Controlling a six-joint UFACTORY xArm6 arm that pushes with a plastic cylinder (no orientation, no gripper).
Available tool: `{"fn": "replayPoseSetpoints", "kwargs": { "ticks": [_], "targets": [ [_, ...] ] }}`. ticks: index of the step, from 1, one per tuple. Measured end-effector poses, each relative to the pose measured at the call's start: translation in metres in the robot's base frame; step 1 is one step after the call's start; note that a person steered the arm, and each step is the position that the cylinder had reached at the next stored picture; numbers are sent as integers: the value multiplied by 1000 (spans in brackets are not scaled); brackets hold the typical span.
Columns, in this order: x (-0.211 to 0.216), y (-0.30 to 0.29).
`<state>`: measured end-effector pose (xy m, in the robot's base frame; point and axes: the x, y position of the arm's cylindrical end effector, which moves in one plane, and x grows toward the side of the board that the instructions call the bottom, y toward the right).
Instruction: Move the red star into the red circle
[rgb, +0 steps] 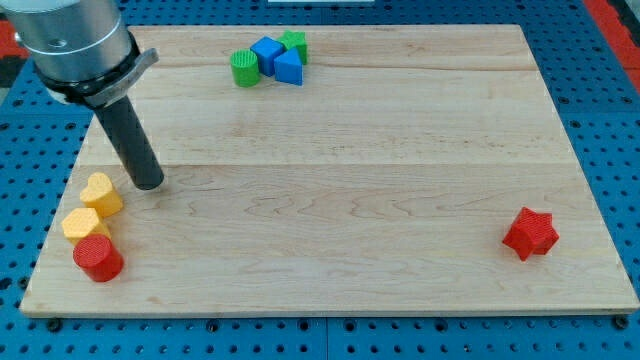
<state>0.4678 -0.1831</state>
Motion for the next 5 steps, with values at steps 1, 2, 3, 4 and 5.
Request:
{"fn": "replayPoseSetpoints", "kwargs": {
  "ticks": [1,2,3,4,5],
  "targets": [
    [-6,-33],
    [6,-54],
    [16,-39],
    [4,3],
    [-11,76]
  ]
}}
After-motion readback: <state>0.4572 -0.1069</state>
